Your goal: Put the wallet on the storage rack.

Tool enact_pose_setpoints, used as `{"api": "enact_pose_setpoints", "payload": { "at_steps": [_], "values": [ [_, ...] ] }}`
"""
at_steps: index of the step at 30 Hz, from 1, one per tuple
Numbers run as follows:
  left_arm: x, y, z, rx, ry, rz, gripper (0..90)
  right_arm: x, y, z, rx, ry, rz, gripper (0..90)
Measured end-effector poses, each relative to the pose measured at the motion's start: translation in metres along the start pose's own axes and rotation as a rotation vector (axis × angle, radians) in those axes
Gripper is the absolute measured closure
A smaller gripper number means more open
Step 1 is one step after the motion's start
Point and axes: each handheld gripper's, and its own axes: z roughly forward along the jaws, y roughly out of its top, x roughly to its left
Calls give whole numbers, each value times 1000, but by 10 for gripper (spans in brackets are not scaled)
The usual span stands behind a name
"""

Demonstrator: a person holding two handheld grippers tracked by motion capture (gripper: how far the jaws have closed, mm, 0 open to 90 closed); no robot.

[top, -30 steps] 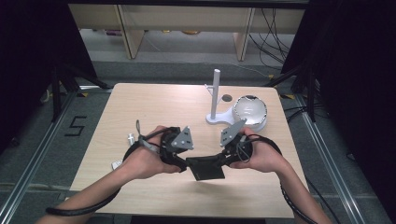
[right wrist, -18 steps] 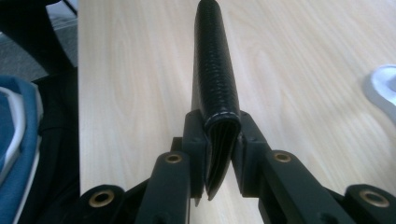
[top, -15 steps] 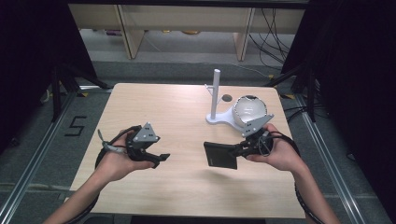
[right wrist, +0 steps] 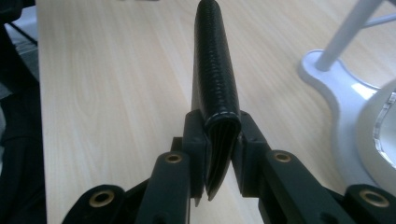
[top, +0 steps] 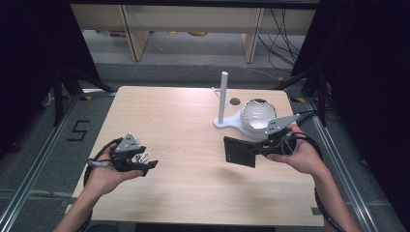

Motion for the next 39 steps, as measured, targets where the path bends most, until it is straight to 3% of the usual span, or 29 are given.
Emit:
{"api": "enact_pose_setpoints", "payload": {
  "at_steps": [2, 3, 4, 11, 29, 35, 39],
  "values": [
    [1, -7, 2, -18, 3, -42, 324, -2, -1, -3, -12, -19, 10, 783],
    [4, -11, 1, 3, 2, -25, 324, -6, -3, -8, -21, -35, 27, 783],
    [5, -16, 1, 1, 5, -47, 324, -7, -3, -11, -21, -39, 40, 784],
    [7, -25, 3, -14, 20, -93, 326, -20, -7, -22, -52, -81, 63, 784],
    [12, -37, 5, -11, 46, -125, 324, -58, -7, -45, -131, -231, 94, 784],
    [14, -38, 5, -12, 41, -129, 324, -70, -5, -45, -169, -268, 103, 784],
    [14, -39, 4, -11, 50, -135, 324, -76, -4, -44, -159, -287, 103, 784]
  ]
}}
